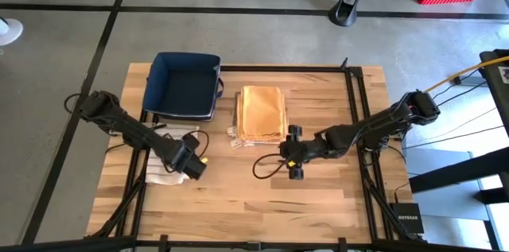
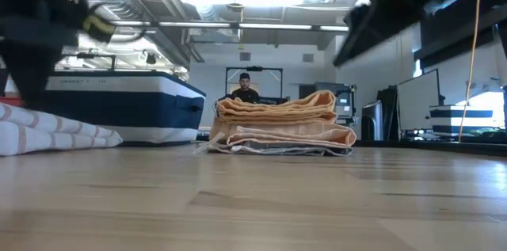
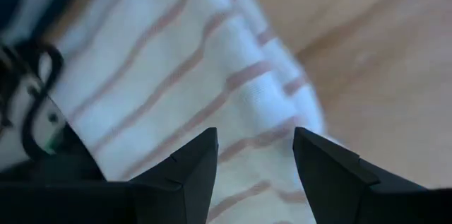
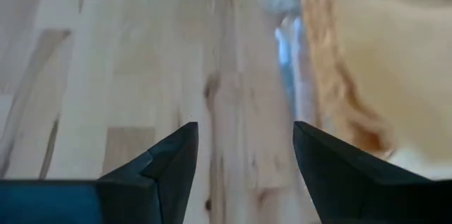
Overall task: Fold towel
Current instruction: Stack the white towel on the orange towel
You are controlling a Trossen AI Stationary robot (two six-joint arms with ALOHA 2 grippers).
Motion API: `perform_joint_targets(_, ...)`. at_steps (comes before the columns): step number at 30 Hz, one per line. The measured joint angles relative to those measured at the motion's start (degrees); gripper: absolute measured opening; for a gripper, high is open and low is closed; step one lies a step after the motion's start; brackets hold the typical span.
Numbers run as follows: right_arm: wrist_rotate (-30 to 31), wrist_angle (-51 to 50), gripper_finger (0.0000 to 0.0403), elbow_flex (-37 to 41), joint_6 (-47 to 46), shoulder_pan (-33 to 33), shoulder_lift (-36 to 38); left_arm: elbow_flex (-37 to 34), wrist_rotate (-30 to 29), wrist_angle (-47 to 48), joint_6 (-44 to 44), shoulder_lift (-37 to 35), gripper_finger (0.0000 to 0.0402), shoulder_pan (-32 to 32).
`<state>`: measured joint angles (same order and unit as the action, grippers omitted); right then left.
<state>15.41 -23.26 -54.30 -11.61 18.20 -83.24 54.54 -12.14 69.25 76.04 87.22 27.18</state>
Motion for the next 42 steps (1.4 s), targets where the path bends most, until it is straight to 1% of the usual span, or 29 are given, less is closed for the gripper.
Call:
perform_joint_targets(2, 0.01, 1.24, 0.0234, 2.57, -2.4, 0.64, -0.01, -3.13, 1.82, -3.32, 1.92, 0.0, 0.0178, -0.05)
perform_joint_targets(4, 0.01, 2.71, 0.0234, 4.87, -4.89, 1.13, -0.04, -5.82, 3.3, -9.13, 2.4, 0.0, 0.0178, -0.23)
perform_joint_targets(7, 0.04, 5.1, 0.0234, 7.91, -7.86, 2.37, -0.04, -9.46, 5.56, -19.31, 2.41, 0.0, 0.0178, -0.26)
perform_joint_targets(10, 0.02, 7.3, 0.0234, 9.99, -9.55, 3.99, -0.04, -11.97, 5.52, -32.29, 0.51, -0.14, 0.0178, -0.26)
perform_joint_targets(14, -0.01, 10.15, 0.0234, 11.78, -11.49, 5.92, -0.04, -12.34, 4.87, -45.09, -4.5, 1.92, 0.0178, 0.66)
perform_joint_targets(20, 1.76, 16.28, 0.0234, 12.47, -14.19, 7.83, -0.04, -12.17, 5.32, -65.82, -12.75, 7.82, 0.0178, 1.86)
perform_joint_targets(21, 1.87, 17.32, 0.0234, 12.47, -14.18, 7.86, -0.04, -11.5, 5.63, -67.7, -13.86, 8.61, 0.0178, 1.88)
perform_joint_targets(23, 1.94, 18.55, 0.0234, 12.48, -14.11, 7.86, -0.02, -8.65, 7.07, -64.96, -16.28, 9.17, 0.0178, 1.65)
perform_joint_targets(25, 1.98, 19.64, 0.0234, 12.52, -13.92, 7.72, -0.02, -4.66, 8.13, -57.76, -18.21, 8.97, 0.0178, 1.17)
perform_joint_targets(28, 2.33, 20.92, 0.0234, 12.52, -12.79, 7.71, -0.02, 2.14, 11.34, -46.3, -20.63, 7.91, 0.0178, 0.32)
perform_joint_targets(30, 3.78, 22.34, 0.0234, 12.53, -10.5, 7.71, -0.51, 5.94, 11.23, -38.87, -22.36, 7.14, 0.0178, 0.51)
perform_joint_targets(32, 5.3, 25.16, 0.0234, 12.52, -6.52, 7.7, -1.79, 8.41, 9.09, -32.22, -24.25, 6.73, 0.0178, 0.69)
perform_joint_targets(34, 5.48, 29.31, 0.0234, 12.52, -2.06, 7.66, -4.08, 9.71, 3.71, -25.42, -24.65, 6.23, 0.0178, 0.81)
perform_joint_targets(37, 5.17, 34.59, 0.0234, 12.52, 4.93, 7.66, -8.18, 9.19, -5.61, -13.71, -19.78, 6.15, 0.0178, 0.46)
perform_joint_targets(38, 4.98, 36.04, 0.0234, 12.52, 6.81, 7.66, -9.44, 8.35, -7.69, -11.19, -17.42, 6.16, 0.0178, 0.42)
perform_joint_targets(39, 5.03, 37.42, 0.0234, 12.52, 8.26, 7.66, -10.73, 7.39, -8.61, -9.99, -15.99, 6.16, 0.0178, 0.35)
perform_joint_targets(42, 5.69, 41.18, 0.0234, 12.52, 10.35, 7.62, -13.95, 4.27, -8.35, -10.87, -14.12, 6.16, 0.0178, 0.11)
